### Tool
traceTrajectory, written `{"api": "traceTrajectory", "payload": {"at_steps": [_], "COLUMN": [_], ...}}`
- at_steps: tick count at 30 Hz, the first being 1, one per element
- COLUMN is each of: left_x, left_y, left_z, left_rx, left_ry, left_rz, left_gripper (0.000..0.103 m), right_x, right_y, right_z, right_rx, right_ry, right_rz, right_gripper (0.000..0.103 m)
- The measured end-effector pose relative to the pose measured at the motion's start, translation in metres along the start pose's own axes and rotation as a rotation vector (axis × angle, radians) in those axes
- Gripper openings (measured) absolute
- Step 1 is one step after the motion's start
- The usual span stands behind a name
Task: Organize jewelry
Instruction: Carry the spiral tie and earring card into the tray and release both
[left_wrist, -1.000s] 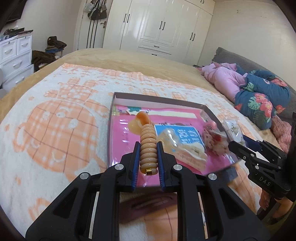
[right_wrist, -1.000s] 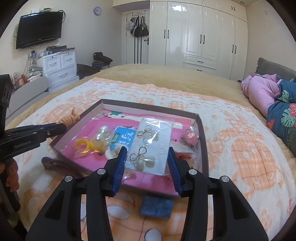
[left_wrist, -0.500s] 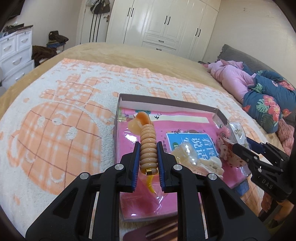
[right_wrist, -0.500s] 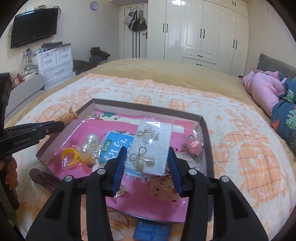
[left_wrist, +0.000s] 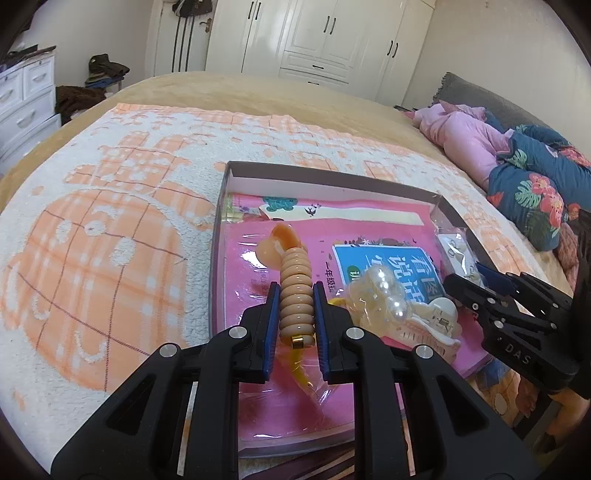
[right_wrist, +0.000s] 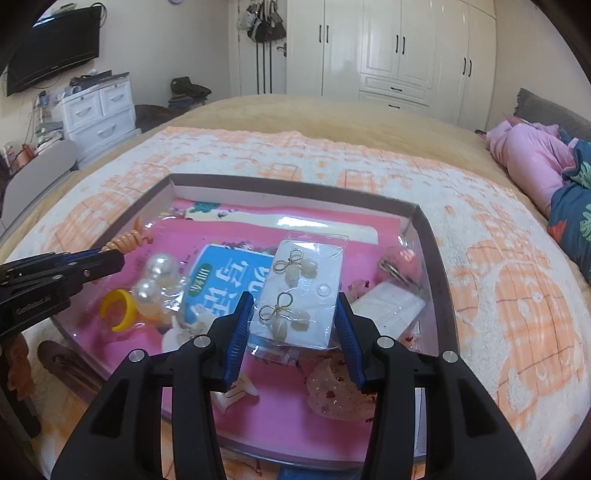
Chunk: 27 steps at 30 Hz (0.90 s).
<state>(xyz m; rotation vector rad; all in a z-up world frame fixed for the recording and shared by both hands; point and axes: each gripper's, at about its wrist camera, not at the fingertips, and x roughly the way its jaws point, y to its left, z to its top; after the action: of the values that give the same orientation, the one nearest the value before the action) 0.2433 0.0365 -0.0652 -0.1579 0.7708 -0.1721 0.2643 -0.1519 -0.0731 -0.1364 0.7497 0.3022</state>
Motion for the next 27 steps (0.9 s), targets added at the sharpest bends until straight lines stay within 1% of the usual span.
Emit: {"api": "traceTrajectory", "payload": {"at_steps": [4, 7, 9, 17, 20, 21, 22, 25, 27], "left_x": [0.002, 0.002, 0.003, 0.000, -0.005, -0.007, -0.011, -0.022, -0.029], "left_y": [-0.001, -0.001, -0.001, -0.005, -0.008, -0.010, -0.011, -0.014, -0.016], "left_z": [0.000, 0.000, -0.001, -0.003, -0.004, -0.004, -0.004, -0.004, -0.004], "left_rx": [0.001, 0.001, 0.000, 0.013, 0.019, 0.021, 0.025, 0.024, 0.022], "left_ry": [0.003, 0.004, 0.007, -0.008, -0.018, -0.023, -0.033, -0.067, -0.087], "left_rz": [-0.003, -0.003, -0.004, 0.003, 0.001, 0.000, 0.001, 0.000, -0.003], "left_gripper": [0.011, 0.011, 0.011, 0.012, 0.022, 0.024, 0.026, 0.039, 0.043], "right_x": [0.003, 0.000, -0.005, -0.043, -0.057, -0.061, -0.064, -0.074, -0.080], "right_y": [-0.004, -0.007, -0.009, -0.011, -0.014, -0.015, -0.016, -0.018, -0.019], "right_z": [-0.001, -0.002, -0.003, -0.012, -0.018, -0.020, -0.021, -0.027, -0.031], "right_rx": [0.025, 0.040, 0.047, 0.046, 0.053, 0.055, 0.057, 0.060, 0.059], "right_ry": [0.006, -0.006, -0.023, -0.122, -0.149, -0.155, -0.161, -0.172, -0.180], "right_rz": [0.006, 0.016, 0.025, 0.019, 0.013, 0.011, 0.008, -0.001, -0.017], "right_gripper": [0.045, 0.050, 0.052, 0.071, 0.076, 0.077, 0.078, 0.081, 0.082]}}
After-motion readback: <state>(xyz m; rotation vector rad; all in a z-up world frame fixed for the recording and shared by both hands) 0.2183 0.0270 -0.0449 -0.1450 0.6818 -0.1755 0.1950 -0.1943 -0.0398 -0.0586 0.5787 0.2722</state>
